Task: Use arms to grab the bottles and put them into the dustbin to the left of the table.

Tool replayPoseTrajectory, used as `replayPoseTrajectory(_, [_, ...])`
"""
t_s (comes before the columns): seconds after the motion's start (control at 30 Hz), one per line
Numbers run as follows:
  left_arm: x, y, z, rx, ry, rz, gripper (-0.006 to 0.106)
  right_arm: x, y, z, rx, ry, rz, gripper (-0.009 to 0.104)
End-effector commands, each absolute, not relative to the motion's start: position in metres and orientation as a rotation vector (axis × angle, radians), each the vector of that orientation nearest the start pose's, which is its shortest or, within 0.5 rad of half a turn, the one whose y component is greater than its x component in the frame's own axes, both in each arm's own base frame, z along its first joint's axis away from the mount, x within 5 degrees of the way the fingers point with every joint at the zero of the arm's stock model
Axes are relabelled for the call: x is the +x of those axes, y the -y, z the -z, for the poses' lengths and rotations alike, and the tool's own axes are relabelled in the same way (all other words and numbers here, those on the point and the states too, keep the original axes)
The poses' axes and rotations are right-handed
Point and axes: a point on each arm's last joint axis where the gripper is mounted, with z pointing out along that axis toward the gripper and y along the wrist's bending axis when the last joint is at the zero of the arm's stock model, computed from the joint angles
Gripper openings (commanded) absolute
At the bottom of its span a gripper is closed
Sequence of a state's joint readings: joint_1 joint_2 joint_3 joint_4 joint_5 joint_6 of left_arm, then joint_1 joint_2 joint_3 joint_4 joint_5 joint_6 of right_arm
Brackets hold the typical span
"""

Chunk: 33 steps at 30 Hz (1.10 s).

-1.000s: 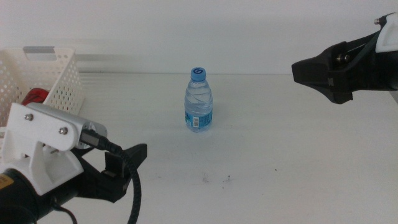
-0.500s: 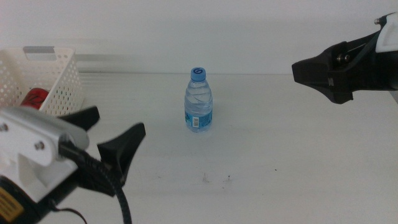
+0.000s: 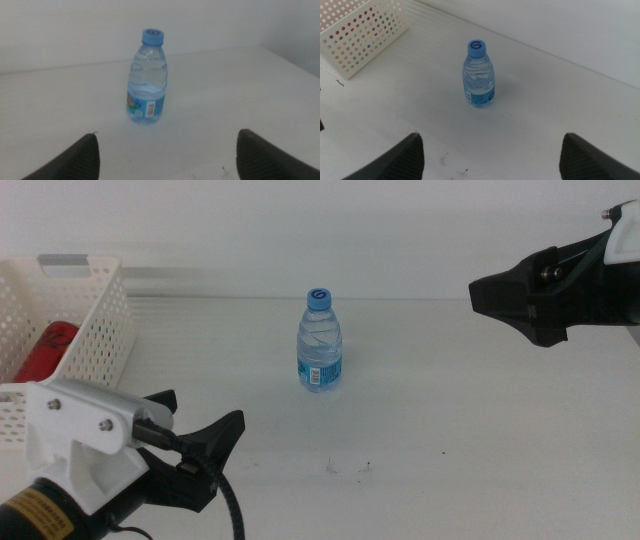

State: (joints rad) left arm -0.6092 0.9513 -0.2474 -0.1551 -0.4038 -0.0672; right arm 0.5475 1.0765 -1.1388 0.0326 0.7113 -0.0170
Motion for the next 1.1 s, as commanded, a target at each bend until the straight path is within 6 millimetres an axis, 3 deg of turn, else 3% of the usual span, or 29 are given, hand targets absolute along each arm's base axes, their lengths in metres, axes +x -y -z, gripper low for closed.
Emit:
replayPoseTrajectory(0.0, [0.146, 0.094, -0.225, 0.306, -1.816, 0.529, 0.094, 0.187, -0.116, -0.404, -0.583, -2.053, -0.351, 0.084])
replayPoseTrajectory(0.17, [0.158, 0.101, -0.215, 0.339, -1.787, 0.491, 0.094, 0.187, -0.116, -0.404, -0.583, -2.053, -0.351, 0.084])
replayPoseTrajectory(0.37, [0.179, 0.115, -0.187, 0.284, -1.804, 0.53, 0.094, 0.187, -0.116, -0.404, -0.583, -2.053, -0.351, 0.084])
replayPoseTrajectory(0.57, [0.2, 0.121, -0.172, 0.259, -1.689, 0.509, 0.094, 0.187, -0.116, -0.404, -0.583, -2.053, -0.351, 0.084])
replayPoseTrajectory(0.87, [0.263, 0.143, -0.157, 0.393, -1.685, 0.622, 0.094, 0.187, -0.116, -0.404, -0.583, -2.053, -0.351, 0.084])
replayPoseTrajectory(1.07, [0.294, 0.147, -0.145, 0.411, -1.729, 0.593, 0.094, 0.187, -0.116, -0.404, -0.583, -2.053, -0.351, 0.084])
